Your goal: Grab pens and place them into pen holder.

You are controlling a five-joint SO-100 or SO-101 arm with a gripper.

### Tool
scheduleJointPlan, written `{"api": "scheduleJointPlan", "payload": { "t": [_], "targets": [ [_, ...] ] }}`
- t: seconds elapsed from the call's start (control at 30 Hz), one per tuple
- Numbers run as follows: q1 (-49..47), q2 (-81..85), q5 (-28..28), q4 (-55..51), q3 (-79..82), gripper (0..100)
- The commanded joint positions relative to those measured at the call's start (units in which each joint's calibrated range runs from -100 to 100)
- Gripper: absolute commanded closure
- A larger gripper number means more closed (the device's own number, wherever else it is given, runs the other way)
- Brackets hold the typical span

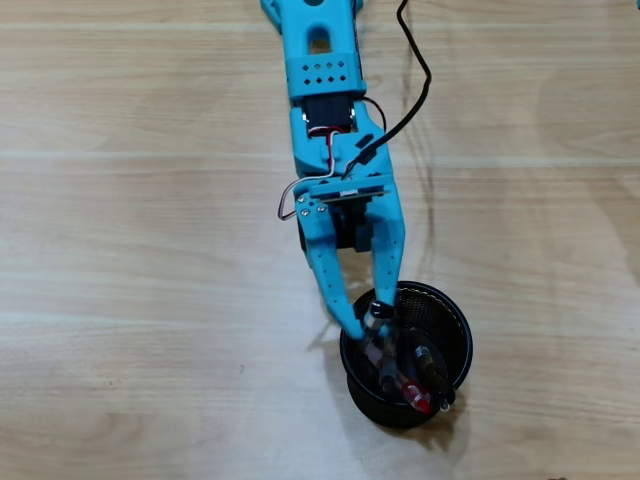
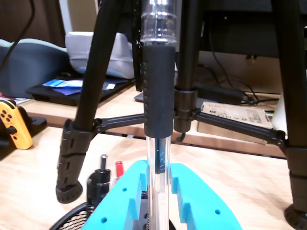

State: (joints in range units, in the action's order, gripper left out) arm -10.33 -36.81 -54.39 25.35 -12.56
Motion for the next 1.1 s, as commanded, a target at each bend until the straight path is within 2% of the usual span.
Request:
{"api": "scheduleJointPlan", "payload": {
  "t": [0.0, 0.07, 0.23, 0.4, 0.67, 0.77, 0.87, 1.07],
  "targets": [
    [-1.25, 0.65, -2.53, -1.28, -3.26, 97],
    [-1.88, 0.9, -4.31, -4.55, -3.35, 97],
    [-2.06, 0.9, -4.72, -5.41, -3.44, 96],
    [-2.06, 1.07, -4.46, -5.33, -3.89, 86],
    [-2.06, 3.09, -4.46, -6.02, -3.17, 86],
    [-1.88, 6.45, -4.26, -6.1, -0.73, 90],
    [-1.34, 11.99, -0.8, -6.1, 4.13, 99],
    [-1.25, 27.03, 1.02, -7.57, 19.55, 98]
  ]
}}
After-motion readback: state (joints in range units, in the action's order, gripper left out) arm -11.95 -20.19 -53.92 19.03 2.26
